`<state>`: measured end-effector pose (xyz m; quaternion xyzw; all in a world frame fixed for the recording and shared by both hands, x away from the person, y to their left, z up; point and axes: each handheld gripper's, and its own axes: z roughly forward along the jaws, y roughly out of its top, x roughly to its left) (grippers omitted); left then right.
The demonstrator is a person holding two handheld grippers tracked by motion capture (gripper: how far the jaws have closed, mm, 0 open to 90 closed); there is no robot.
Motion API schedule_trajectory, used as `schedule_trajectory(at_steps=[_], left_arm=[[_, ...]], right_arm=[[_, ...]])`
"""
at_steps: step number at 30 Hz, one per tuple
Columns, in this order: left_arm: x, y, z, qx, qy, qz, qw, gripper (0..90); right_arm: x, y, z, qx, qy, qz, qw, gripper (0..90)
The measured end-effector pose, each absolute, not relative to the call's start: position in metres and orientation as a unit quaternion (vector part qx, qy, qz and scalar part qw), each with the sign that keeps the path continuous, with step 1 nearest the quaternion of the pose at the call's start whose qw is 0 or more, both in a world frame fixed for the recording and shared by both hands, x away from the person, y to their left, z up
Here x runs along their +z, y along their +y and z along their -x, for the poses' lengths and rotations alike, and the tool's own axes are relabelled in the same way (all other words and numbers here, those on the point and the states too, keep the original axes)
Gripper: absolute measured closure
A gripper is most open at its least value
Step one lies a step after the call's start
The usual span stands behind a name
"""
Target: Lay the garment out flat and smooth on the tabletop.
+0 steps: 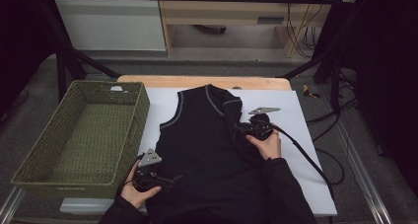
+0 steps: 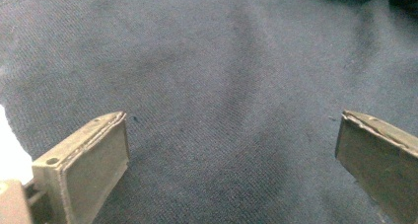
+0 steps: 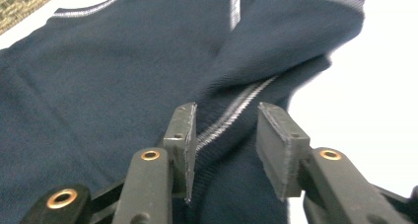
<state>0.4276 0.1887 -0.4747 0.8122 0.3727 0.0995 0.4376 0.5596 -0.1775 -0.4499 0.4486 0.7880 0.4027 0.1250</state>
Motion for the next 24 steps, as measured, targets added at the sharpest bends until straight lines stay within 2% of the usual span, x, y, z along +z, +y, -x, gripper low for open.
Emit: schedule_trajectory(at_steps=[2,4,8,11,15,18,20,24], left_arm=[[-0.474,0.188,-0.427,0.099,0.372,-0.812,0.439,0.0],[-0.474,0.188,-0.427,0.099,0.372,-0.812,0.439,0.0],[-0.475,0.187,-0.428,0.098,0.371,-0.813,0.437,0.0],[-0.476,0.187,-0.428,0.097,0.372,-0.814,0.435,0.0],[-0.476,0.187,-0.428,0.098,0.372,-0.814,0.435,0.0],[-0.476,0.187,-0.428,0.098,0.372,-0.814,0.435,0.0],[-0.476,0.187,-0.428,0.098,0.370,-0.816,0.433,0.0],[-0.476,0.187,-0.428,0.099,0.370,-0.815,0.434,0.0]], right_arm=[[-0.455,-0.172,-0.564,0.393,0.791,-0.453,0.124,54.8],[-0.461,-0.168,-0.569,0.380,0.793,-0.458,0.134,43.8],[-0.472,-0.162,-0.576,0.370,0.794,-0.466,0.121,40.5],[-0.474,-0.157,-0.577,0.377,0.799,-0.454,0.119,44.4],[-0.471,-0.153,-0.579,0.394,0.795,-0.440,0.136,45.4],[-0.471,-0.154,-0.582,0.394,0.795,-0.442,0.132,46.5],[-0.472,-0.152,-0.586,0.386,0.800,-0.441,0.130,51.9],[-0.472,-0.145,-0.587,0.384,0.810,-0.420,0.142,70.5]])
